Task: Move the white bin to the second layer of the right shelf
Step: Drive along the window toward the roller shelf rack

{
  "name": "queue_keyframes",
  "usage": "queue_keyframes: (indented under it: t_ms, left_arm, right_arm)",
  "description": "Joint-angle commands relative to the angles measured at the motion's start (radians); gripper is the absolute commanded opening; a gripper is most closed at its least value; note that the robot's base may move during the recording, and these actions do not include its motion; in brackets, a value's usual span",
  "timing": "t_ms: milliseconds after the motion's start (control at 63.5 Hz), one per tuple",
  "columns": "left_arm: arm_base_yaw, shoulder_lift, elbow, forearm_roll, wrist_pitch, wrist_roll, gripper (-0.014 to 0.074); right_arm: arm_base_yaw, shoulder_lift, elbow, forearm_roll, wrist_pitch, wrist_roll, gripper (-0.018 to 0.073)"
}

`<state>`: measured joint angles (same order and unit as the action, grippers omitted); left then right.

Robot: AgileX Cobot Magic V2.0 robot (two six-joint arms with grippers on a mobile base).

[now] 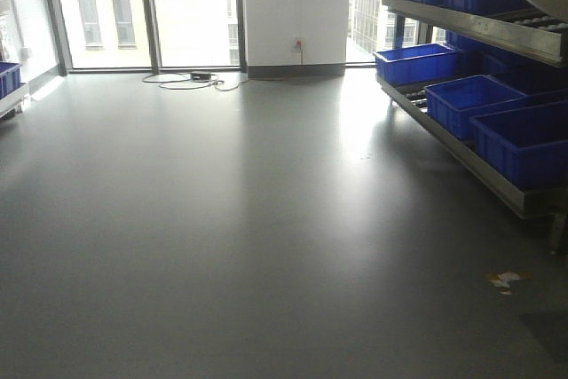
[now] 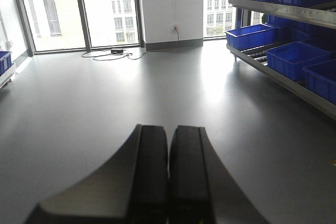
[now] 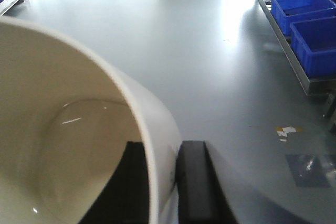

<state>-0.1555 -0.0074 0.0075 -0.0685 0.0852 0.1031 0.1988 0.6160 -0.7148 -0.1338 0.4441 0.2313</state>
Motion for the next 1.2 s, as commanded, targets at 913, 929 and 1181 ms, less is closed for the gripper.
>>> queue_keyframes:
  t_ms: [913, 929, 1181]
  left_arm:
    - [-0.005, -0.014, 0.037, -0.005, -0.085, -0.004, 0.0085]
    - [-0.005, -0.014, 0.037, -0.005, -0.085, -0.004, 0.0085]
    - [-0.005, -0.014, 0.037, -0.005, -0.085, -0.004, 0.0085]
  right_arm:
    - [-0.006, 0.000, -0.028, -0.011, -0.100, -0.003, 0.0057]
    - [-0.006, 0.000, -0.028, -0.011, -0.100, -0.003, 0.0057]
    - [-0.006, 0.000, -0.028, -0.011, -0.100, -0.003, 0.0057]
